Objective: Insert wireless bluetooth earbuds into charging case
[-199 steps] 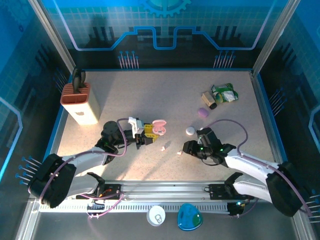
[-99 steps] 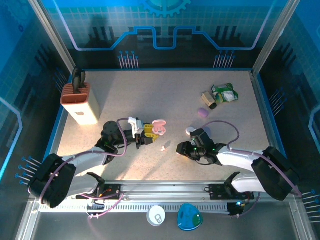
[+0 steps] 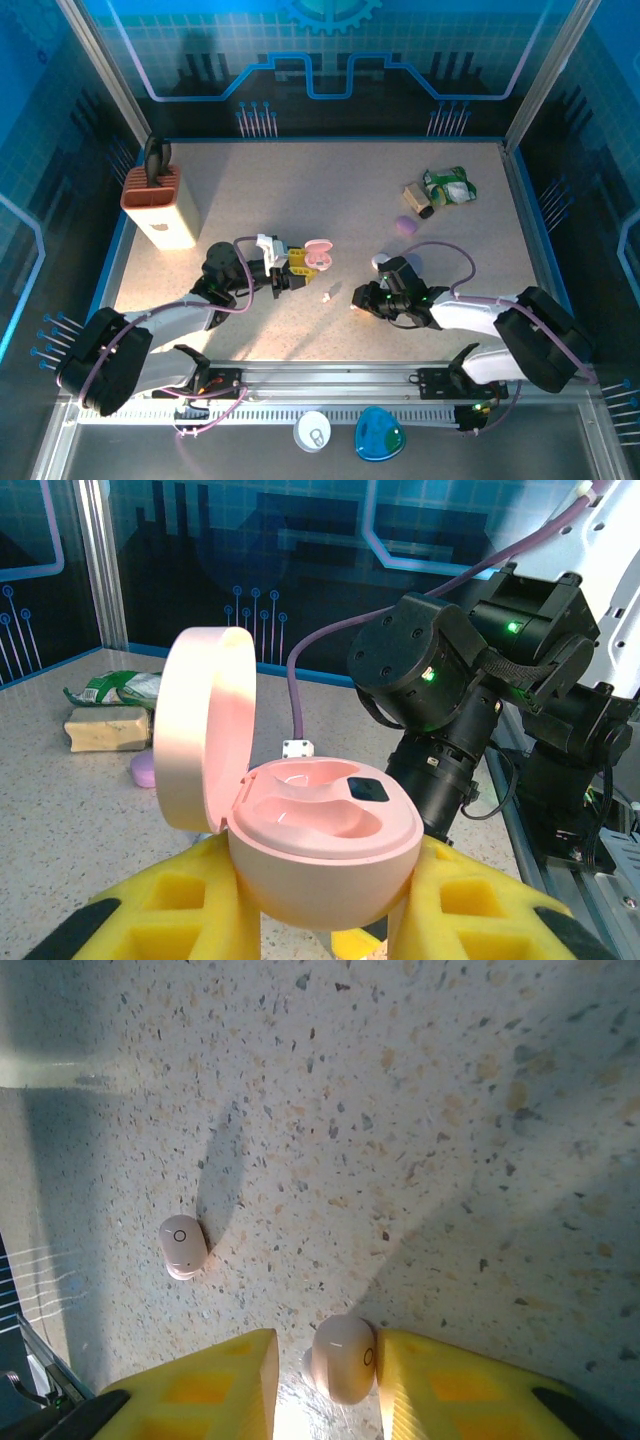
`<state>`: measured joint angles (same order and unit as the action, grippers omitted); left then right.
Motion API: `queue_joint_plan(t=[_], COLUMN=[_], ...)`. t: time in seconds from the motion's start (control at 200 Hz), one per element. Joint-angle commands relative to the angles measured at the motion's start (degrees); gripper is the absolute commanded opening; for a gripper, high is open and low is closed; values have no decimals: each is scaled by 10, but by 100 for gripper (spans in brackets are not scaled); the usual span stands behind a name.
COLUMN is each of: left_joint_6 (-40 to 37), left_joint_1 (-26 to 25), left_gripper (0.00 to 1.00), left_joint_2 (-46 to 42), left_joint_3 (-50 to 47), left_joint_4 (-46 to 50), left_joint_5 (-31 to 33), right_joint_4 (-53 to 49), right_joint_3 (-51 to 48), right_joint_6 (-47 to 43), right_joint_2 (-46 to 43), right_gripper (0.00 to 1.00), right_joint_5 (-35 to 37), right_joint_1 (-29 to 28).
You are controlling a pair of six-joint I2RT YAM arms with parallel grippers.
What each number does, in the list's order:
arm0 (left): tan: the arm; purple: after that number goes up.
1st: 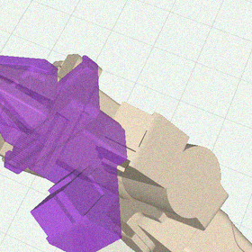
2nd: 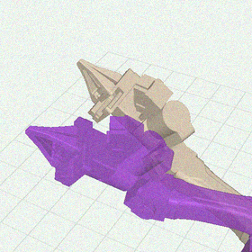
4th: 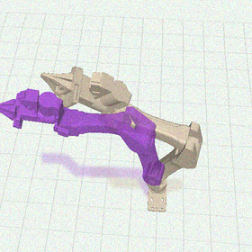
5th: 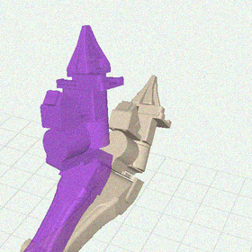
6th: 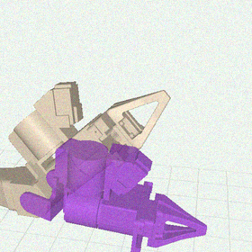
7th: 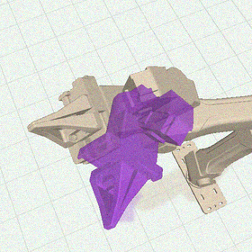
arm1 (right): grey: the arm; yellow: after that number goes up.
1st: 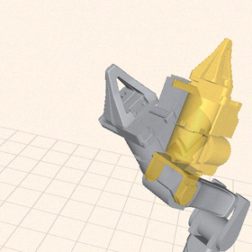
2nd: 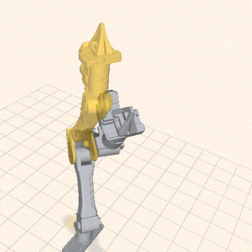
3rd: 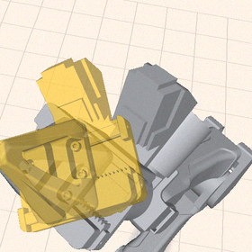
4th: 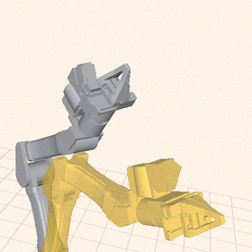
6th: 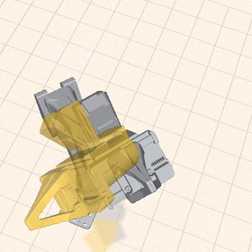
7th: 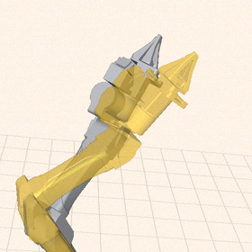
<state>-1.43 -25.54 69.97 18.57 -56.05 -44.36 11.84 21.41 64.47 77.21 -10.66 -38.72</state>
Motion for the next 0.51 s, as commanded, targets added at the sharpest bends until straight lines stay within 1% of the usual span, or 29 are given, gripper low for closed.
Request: queue_joint_plan(t=[0.0, 0.13, 0.215, 0.305, 0.5], left_joint_6=[-5, -5, -5, -5, -6], left_joint_1=[5, 6, 5, 6, 5], left_gripper=[28, 28, 28, 28, 28], left_joint_2=[1, 2, 1, 1, 2], left_joint_3=[-6, -6, -6, -6, -5], left_joint_4=[-19, -18, -18, -18, -17], left_joint_5=[-4, -3, -3, -4, -3], right_joint_4=[26, 59, 56, 50, 78], right_joint_3=[0, -4, -2, 1, -1], right_joint_6=[7, 12, 9, 6, 7], right_joint_2=[13, 22, 30, 40, 69], right_gripper=[33, 32, 30, 25, 24], right_joint_5=[-13, -25, -27, -23, -28], right_joint_1=[-7, -8, -9, -9, -8])
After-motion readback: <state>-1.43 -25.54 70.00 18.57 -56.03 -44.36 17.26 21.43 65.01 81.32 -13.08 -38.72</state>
